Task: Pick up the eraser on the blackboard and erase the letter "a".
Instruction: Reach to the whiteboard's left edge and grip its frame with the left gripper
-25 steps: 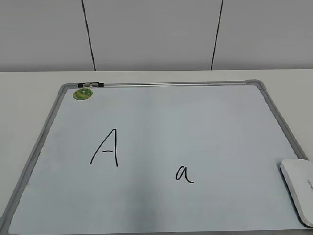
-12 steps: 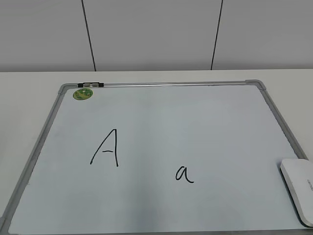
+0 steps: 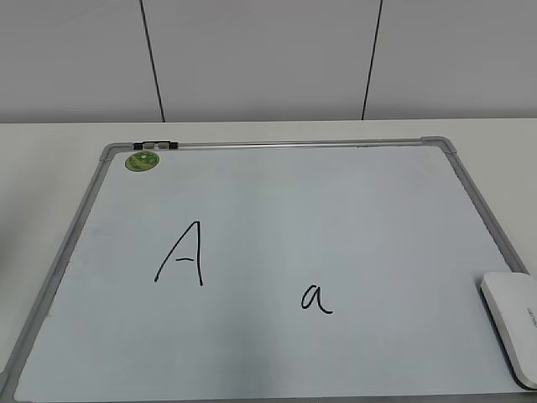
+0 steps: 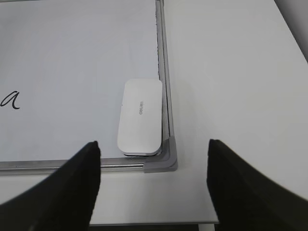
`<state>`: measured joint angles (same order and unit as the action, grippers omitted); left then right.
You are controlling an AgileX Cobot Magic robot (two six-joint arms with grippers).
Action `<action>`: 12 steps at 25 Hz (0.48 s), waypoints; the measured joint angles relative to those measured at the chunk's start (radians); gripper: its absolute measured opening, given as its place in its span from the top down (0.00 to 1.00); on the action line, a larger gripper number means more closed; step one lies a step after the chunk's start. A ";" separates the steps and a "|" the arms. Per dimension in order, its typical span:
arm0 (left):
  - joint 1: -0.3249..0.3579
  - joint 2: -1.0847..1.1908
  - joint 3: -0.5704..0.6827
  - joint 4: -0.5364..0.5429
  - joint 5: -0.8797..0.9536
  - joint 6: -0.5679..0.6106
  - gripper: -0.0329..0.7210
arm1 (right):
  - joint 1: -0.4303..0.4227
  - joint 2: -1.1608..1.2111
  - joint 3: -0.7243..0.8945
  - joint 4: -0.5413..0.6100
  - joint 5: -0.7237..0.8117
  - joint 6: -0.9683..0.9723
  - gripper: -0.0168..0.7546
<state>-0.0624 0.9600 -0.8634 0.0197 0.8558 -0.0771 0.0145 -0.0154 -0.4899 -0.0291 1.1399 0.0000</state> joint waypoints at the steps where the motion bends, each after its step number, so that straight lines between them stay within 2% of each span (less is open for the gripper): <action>1: 0.000 0.059 -0.029 -0.013 0.000 0.000 0.63 | 0.000 0.000 0.000 0.000 0.000 0.000 0.31; 12: -0.010 0.545 -0.308 -0.073 0.101 0.000 0.63 | 0.000 0.000 0.000 0.000 0.000 0.000 0.31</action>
<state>-0.0726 1.5049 -1.1712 -0.0538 0.9567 -0.0771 0.0145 -0.0154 -0.4899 -0.0291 1.1399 0.0000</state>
